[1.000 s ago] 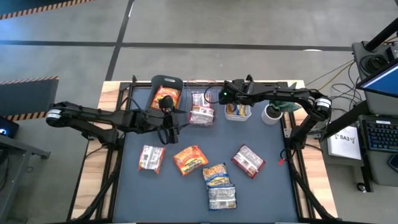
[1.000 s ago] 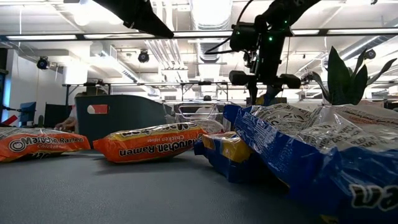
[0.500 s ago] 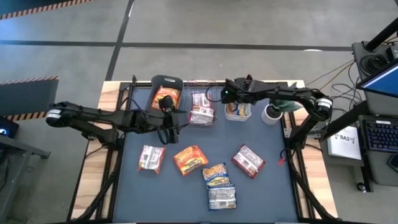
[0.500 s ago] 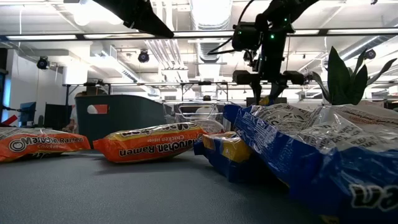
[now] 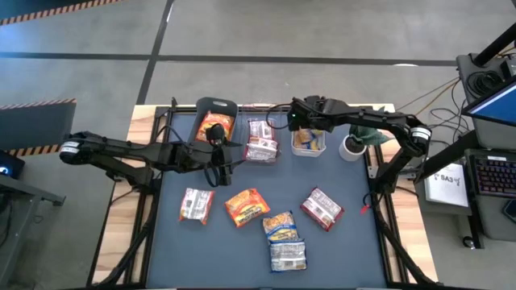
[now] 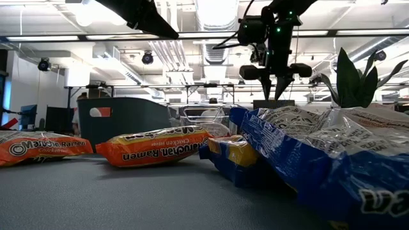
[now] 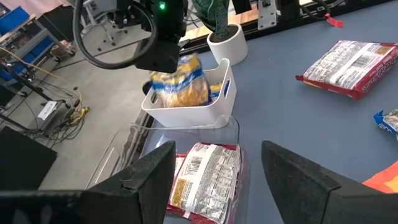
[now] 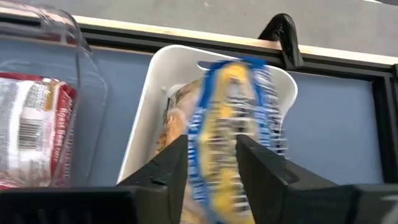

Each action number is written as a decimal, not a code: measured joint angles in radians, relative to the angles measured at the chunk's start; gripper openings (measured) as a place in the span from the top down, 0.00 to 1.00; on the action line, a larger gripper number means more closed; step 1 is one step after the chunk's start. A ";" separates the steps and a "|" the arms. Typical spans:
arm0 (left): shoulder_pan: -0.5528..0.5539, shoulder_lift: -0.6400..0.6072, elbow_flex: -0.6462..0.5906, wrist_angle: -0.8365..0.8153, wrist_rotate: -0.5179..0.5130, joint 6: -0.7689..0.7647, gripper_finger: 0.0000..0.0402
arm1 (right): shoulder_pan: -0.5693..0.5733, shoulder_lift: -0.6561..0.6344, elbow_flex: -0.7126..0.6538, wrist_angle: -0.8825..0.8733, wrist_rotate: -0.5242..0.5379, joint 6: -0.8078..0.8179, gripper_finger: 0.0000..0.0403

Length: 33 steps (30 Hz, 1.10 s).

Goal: Sort Maruchan noodles
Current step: Put the blue noodle pack into the white bin

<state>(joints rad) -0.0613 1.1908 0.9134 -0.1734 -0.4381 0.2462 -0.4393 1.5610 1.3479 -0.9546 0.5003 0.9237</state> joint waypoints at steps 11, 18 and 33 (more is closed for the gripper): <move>0.000 0.000 0.000 0.000 0.000 0.000 0.45 | 0.000 0.010 -0.018 -0.014 0.021 -0.021 0.95; 0.000 0.000 0.000 0.000 0.001 0.000 0.45 | 0.000 0.011 -0.077 -0.011 0.051 -0.018 0.98; 0.000 0.000 0.000 0.000 0.002 0.003 0.45 | 0.000 0.011 -0.213 0.101 0.049 -0.006 0.98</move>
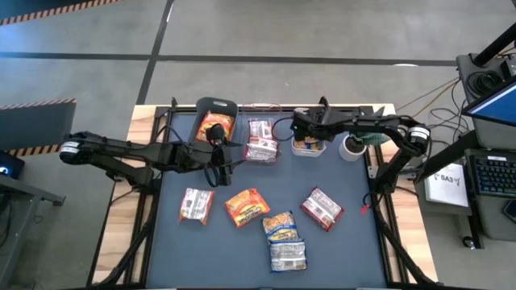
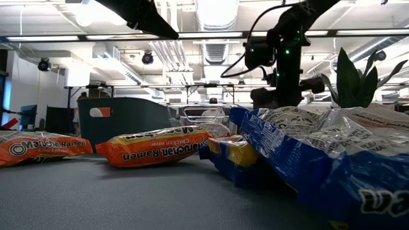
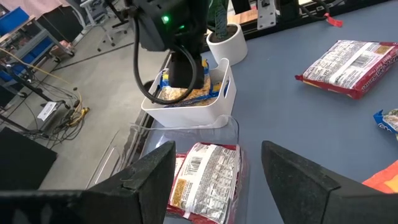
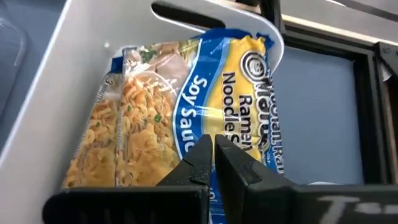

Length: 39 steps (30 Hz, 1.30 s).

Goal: Sort Maruchan noodles
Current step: Put the blue noodle pack into the white bin, then put the orange noodle pack into the dark green bin

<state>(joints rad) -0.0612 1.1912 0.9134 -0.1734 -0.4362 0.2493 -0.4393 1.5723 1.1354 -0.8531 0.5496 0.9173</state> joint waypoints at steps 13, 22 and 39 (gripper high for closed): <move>0.000 0.000 0.000 0.000 0.001 0.000 0.45 | 0.000 0.001 -0.058 0.206 -0.088 -0.019 0.98; 0.000 0.000 0.000 -0.002 0.001 0.000 0.45 | 0.003 0.001 0.040 0.202 -0.066 -0.105 0.98; 0.000 0.000 -0.009 -0.008 0.002 0.004 0.45 | 0.210 -0.051 0.059 0.200 -0.054 -0.228 0.98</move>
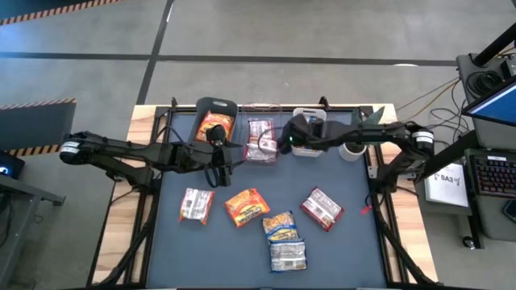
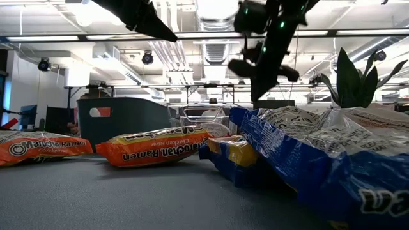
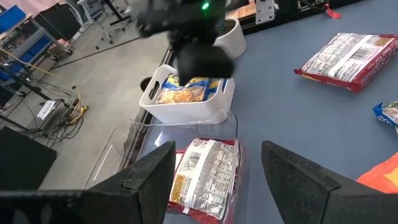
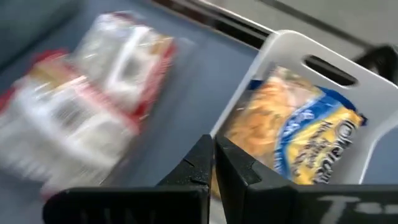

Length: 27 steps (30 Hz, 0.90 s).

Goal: Sort Maruchan noodles
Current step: Put the orange noodle pack into the dark green bin

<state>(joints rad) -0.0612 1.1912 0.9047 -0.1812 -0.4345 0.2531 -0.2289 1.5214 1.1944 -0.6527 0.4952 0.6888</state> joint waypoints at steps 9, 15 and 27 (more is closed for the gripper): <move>-0.008 0.000 0.000 -0.006 0.152 -0.061 0.45 | 0.278 -0.068 -0.025 0.001 -0.051 -0.100 0.98; -0.077 0.000 -0.004 -0.024 0.169 -0.234 0.45 | 0.439 -0.112 -0.085 0.018 -0.113 -0.148 0.98; -0.230 0.132 -0.010 -0.052 0.215 -0.502 0.45 | 0.513 -0.266 -0.341 0.408 -0.159 -0.334 0.98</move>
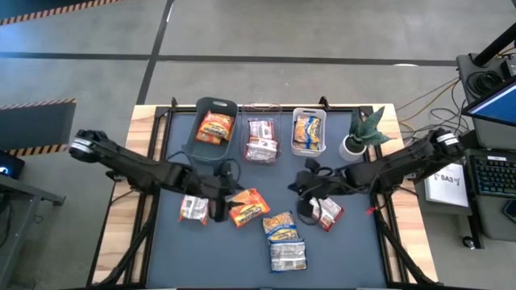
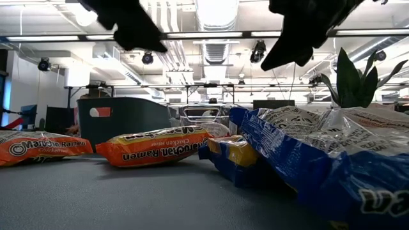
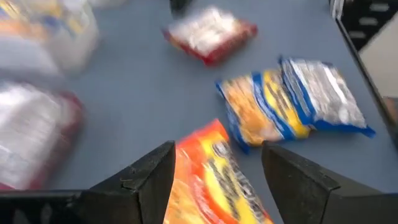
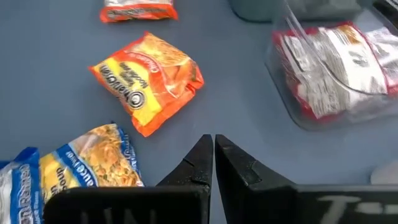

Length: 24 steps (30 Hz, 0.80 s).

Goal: Sort Maruchan noodles
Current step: Put the orange noodle pack into the dark green bin

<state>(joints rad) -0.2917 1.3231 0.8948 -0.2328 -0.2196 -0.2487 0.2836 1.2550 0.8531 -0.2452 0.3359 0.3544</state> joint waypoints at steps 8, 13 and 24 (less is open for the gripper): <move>0.005 0.181 0.000 -0.006 0.096 -0.101 0.45 | 0.000 -0.082 -0.098 0.107 -0.003 -0.049 0.98; 0.043 0.274 0.000 0.016 0.045 -0.111 0.45 | 0.000 -0.075 -0.105 0.110 -0.004 -0.077 0.98; 0.093 0.314 0.011 0.028 -0.004 -0.072 0.45 | -0.001 0.002 -0.106 0.188 -0.048 -0.078 0.98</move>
<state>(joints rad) -0.1984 1.6373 0.9054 -0.2046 -0.2233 -0.3208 0.2821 1.2565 0.7471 -0.0573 0.2881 0.2763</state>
